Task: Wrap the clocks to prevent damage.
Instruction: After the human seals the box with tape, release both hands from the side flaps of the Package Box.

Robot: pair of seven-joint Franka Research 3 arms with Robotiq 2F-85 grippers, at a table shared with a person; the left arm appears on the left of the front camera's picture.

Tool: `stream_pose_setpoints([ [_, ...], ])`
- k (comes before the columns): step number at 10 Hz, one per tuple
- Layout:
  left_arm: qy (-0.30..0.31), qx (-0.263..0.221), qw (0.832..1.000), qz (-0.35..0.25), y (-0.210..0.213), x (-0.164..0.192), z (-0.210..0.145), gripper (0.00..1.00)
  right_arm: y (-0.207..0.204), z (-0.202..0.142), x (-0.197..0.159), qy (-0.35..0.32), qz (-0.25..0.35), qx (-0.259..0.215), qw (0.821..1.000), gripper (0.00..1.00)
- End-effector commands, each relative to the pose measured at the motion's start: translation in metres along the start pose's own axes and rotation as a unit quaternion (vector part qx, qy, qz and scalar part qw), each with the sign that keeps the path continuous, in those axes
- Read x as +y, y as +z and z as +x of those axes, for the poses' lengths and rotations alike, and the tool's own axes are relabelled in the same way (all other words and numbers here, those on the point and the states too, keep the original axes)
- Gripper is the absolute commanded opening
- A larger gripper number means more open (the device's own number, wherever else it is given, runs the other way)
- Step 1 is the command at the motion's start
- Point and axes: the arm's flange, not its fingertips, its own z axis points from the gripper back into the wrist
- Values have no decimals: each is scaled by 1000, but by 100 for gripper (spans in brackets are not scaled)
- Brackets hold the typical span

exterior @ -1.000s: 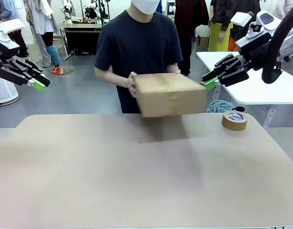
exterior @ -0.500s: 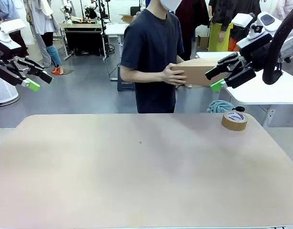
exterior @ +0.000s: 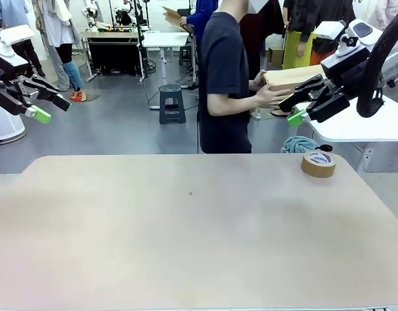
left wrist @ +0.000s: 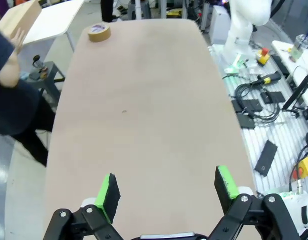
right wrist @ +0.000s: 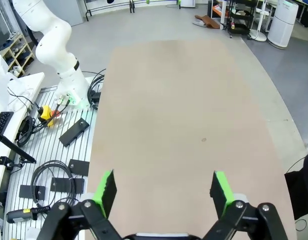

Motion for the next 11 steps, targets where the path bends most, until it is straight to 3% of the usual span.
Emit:
stream_pose_setpoints([
  [1,3,-13,1000,-15,-3,-2,-1,100,0,1,-1,1,-5,0,1000,100],
  [4,1,-1,1000,-5,-2,0,-1,100,0,0,0,0,-1,0,1000,100],
  [6,28,-104,994,37,3,1,-13,100,0,-22,-2,-45,-54,-38,997,100],
  [7,43,-126,989,57,10,-5,-17,100,9,-29,5,-68,-85,-41,993,100],
  [8,57,-127,987,84,14,-11,-18,100,22,-34,15,-70,-133,-50,987,100],
  [11,75,-93,990,78,20,-23,-31,100,52,-43,35,-125,-229,-70,963,100],
])
